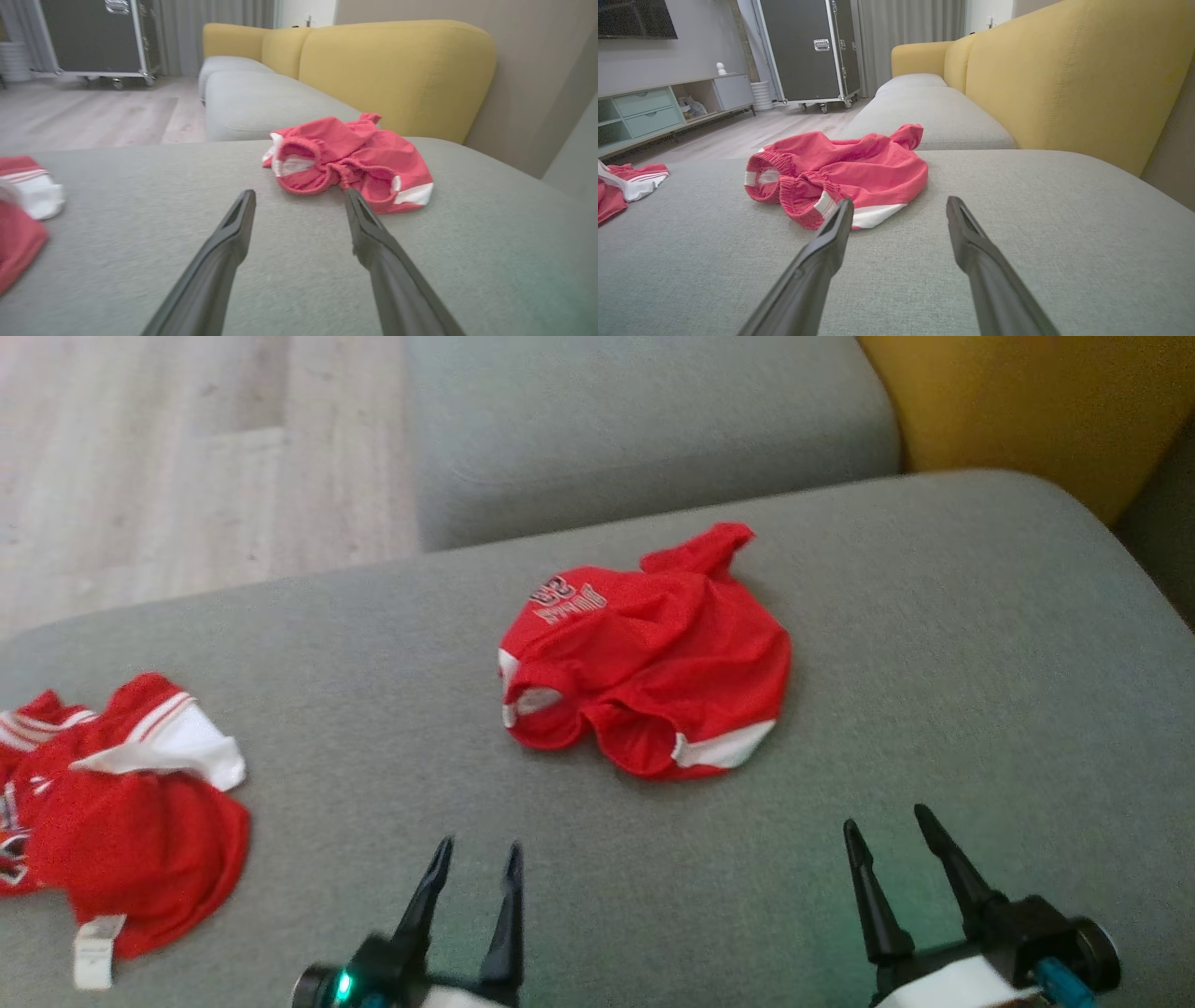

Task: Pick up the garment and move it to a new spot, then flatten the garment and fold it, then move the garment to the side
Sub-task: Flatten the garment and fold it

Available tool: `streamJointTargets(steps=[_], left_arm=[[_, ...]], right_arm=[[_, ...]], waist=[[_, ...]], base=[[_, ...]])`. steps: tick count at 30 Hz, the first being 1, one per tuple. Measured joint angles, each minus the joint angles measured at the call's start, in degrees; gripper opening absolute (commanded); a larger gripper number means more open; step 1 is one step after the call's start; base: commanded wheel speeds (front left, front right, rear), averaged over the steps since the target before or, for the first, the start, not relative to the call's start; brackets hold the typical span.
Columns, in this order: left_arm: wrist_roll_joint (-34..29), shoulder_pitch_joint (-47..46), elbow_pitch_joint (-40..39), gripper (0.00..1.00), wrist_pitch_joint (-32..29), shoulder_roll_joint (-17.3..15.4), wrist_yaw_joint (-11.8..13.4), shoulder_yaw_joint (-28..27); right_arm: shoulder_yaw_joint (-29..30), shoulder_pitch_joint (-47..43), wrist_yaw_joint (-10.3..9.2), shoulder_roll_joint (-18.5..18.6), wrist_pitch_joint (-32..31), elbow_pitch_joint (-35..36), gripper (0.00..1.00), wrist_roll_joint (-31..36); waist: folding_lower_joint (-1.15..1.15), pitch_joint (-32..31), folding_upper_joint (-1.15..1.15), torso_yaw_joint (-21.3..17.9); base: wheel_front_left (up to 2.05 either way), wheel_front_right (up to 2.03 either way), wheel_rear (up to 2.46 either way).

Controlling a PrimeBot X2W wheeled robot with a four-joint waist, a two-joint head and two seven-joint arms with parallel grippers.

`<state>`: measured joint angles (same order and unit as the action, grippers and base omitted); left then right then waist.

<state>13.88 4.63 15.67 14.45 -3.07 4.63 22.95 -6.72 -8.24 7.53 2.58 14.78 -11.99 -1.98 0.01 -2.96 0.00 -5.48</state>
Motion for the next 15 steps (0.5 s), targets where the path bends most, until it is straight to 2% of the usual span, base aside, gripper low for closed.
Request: streamJointTargets(steps=[7, 10, 15], left_arm=[[8.29, -14.22, 11.76, 1.0, -0.3, 0.13, -2.13, 9.8], [9.29, -21.75, 15.94, 1.0, -0.35, 0.14, -1.68, 14.3], [13.33, -33.02, 21.46, 1.0, -4.12, 0.25, -1.26, 20.02]], right_arm=[[-0.53, 2.33, 0.0, 0.33, 0.0, 0.88, 1.0, 0.04], [-1.09, 3.89, 0.0, 0.56, 0.0, 1.35, 1.0, 0.03], [-1.83, 8.16, 0.0, 0.63, 0.0, 2.03, 1.0, -0.18]], waist=[[0.0, 4.58, 0.0, -4.09], [0.01, 7.14, 0.0, -5.49], [0.01, 11.31, 0.0, -8.01]], base=[[0.0, 0.0, 0.0], [0.0, 0.0, 0.0], [0.0, 0.0, 0.0]])
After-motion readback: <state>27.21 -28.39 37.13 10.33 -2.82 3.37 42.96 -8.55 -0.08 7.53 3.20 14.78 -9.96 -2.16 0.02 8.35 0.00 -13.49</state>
